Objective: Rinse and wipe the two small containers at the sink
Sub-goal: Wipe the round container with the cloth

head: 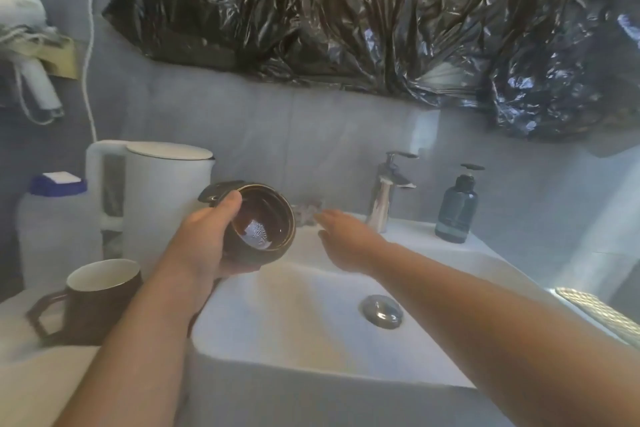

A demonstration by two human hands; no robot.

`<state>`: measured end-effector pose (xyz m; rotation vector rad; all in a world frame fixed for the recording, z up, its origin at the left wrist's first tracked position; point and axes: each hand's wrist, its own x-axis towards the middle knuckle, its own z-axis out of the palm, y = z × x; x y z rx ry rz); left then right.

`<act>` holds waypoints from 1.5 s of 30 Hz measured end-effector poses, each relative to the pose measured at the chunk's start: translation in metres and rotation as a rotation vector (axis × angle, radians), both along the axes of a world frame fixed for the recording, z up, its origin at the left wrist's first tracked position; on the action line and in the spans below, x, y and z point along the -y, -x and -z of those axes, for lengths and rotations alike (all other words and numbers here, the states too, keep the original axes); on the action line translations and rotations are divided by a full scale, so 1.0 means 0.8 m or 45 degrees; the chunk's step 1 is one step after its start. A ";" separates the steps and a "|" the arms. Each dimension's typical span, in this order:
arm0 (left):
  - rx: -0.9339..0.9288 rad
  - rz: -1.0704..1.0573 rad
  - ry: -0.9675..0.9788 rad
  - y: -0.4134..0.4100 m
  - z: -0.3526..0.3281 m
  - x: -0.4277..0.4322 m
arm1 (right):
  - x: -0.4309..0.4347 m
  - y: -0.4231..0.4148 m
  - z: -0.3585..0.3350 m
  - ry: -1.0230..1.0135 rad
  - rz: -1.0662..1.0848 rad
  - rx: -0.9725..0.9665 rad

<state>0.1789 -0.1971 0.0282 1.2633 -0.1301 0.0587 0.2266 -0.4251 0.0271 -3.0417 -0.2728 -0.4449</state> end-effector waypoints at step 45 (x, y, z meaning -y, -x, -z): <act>0.128 0.275 -0.249 0.105 -0.044 0.191 | 0.106 0.226 -0.024 -1.570 -0.384 0.346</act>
